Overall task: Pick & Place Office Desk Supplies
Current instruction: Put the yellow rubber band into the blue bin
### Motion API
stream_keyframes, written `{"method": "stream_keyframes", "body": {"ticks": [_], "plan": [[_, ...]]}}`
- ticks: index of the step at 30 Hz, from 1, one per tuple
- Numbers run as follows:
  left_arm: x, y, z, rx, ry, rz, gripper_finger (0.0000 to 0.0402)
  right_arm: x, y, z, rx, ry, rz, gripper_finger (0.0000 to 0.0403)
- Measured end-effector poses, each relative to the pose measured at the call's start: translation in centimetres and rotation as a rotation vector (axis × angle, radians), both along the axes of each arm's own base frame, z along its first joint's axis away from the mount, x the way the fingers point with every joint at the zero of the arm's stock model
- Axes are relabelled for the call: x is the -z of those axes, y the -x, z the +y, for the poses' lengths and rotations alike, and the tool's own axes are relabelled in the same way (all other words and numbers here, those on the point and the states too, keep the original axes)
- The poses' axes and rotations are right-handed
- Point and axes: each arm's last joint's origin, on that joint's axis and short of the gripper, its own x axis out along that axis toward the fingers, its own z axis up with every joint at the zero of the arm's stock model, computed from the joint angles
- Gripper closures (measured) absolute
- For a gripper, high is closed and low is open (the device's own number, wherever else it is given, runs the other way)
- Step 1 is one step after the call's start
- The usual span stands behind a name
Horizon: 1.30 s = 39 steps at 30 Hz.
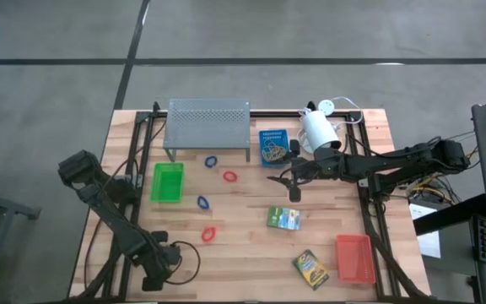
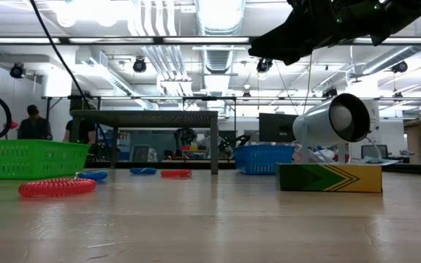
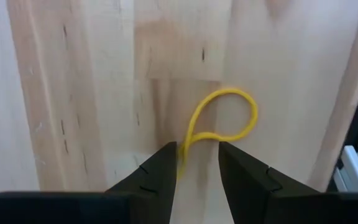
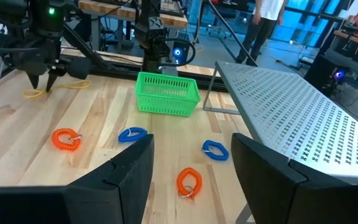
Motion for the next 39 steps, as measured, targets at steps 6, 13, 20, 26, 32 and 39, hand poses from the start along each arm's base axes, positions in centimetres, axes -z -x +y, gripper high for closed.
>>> {"method": "stream_keyframes", "body": {"ticks": [6, 13, 20, 26, 32, 39], "plan": [[0.1, 0.0, 0.0, -0.005, -0.012, -0.002, 0.0283, 0.0, 0.0, 0.0, 0.000, -0.002, 0.000, 0.0191], [0.1, 0.0, 0.1, -0.004, -0.017, -0.005, 0.0292, 0.0, 0.0, 0.0, 0.000, -0.001, 0.000, 0.0191], [0.2, 0.0, 0.2, -0.007, -0.034, -0.006, 0.0382, 0.0, 0.0, 0.0, 0.000, 0.001, 0.000, 0.0191], [0.2, 0.0, 0.1, -0.007, -0.031, -0.009, 0.0397, 0.0, 0.0, 0.0, 0.000, 0.000, 0.000, 0.0191], [-0.2, -0.1, 0.0, -0.008, -0.033, -0.012, 0.0400, 0.0, 0.0, 0.0, 0.000, -0.002, 0.000, 0.0191], [-1.3, -0.5, -0.3, -0.011, -0.051, -0.047, 0.0401, 0.0, 0.0, 0.0, -0.001, 0.000, 0.000, 0.0191]]}}
